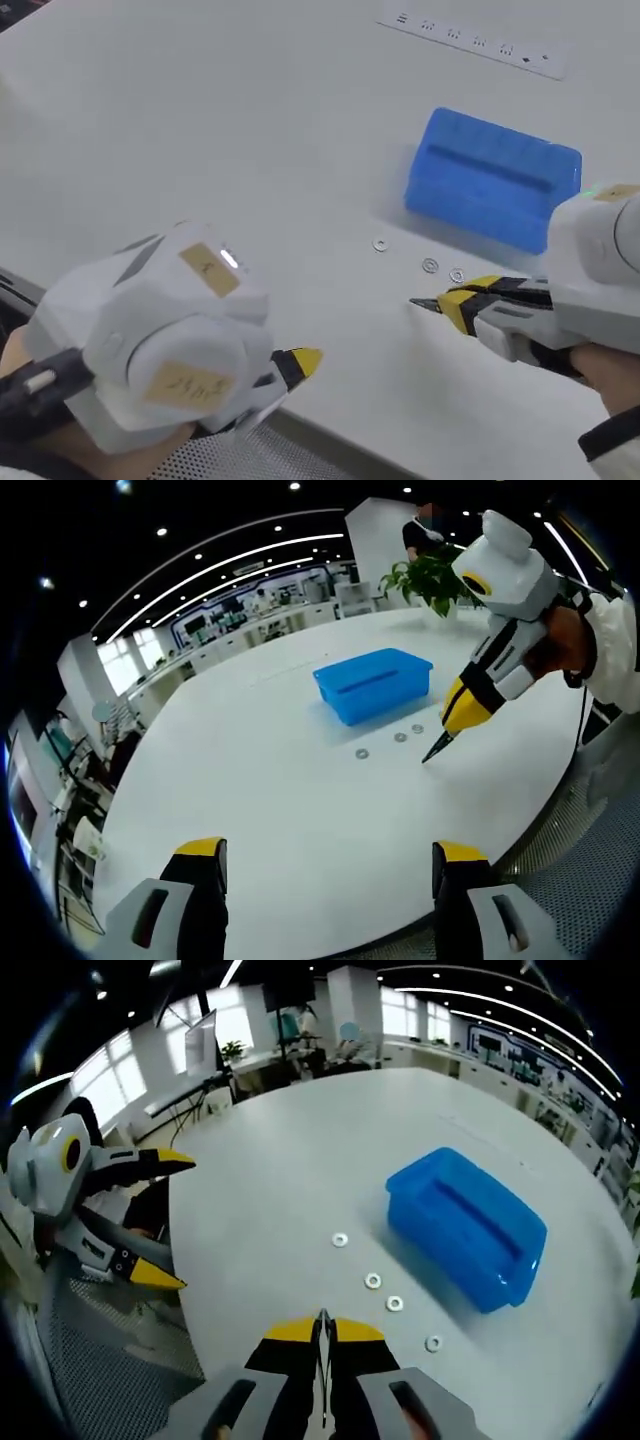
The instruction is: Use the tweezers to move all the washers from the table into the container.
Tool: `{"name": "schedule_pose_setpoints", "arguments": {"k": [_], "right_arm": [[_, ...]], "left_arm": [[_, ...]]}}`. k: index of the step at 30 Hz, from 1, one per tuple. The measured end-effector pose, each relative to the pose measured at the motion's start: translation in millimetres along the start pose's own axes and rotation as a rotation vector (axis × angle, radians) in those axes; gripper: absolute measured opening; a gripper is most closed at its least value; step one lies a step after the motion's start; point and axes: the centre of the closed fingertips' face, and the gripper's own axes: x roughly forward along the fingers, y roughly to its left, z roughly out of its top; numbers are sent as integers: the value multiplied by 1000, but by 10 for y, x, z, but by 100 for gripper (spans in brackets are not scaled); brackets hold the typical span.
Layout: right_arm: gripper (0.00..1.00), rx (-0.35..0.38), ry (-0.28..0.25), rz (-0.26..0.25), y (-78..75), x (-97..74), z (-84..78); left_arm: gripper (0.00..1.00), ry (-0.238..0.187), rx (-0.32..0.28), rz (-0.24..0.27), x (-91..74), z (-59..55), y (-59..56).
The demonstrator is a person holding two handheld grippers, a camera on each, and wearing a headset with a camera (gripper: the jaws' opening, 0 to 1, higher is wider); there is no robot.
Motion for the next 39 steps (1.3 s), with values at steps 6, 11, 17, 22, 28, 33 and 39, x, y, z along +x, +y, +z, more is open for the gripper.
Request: {"name": "schedule_pose_setpoints", "arguments": {"k": [6, 11, 17, 22, 28, 33, 39], "right_arm": [[0, -49, 85, 35, 65, -59, -111], [0, -74, 140, 50, 79, -118, -126], [0, -89, 164, 45, 30, -72, -105], [0, -104, 105, 37, 41, -29, 33], [0, -102, -65, -10, 36, 39, 227], [1, -100, -239, -45, 9, 26, 282], [1, -74, -348, -53, -10, 6, 280]], "left_arm": [[86, 4, 2, -1, 0, -8, 0], [86, 7, 1, -1, 1, -16, 3], [85, 10, 2, 0, 3, -24, 7], [85, 11, 4, -3, 5, -25, 0], [85, 20, 6, 0, 12, -32, 3], [85, 20, 6, 0, 13, -27, 2], [85, 22, 8, 0, 14, -24, -4]]}}
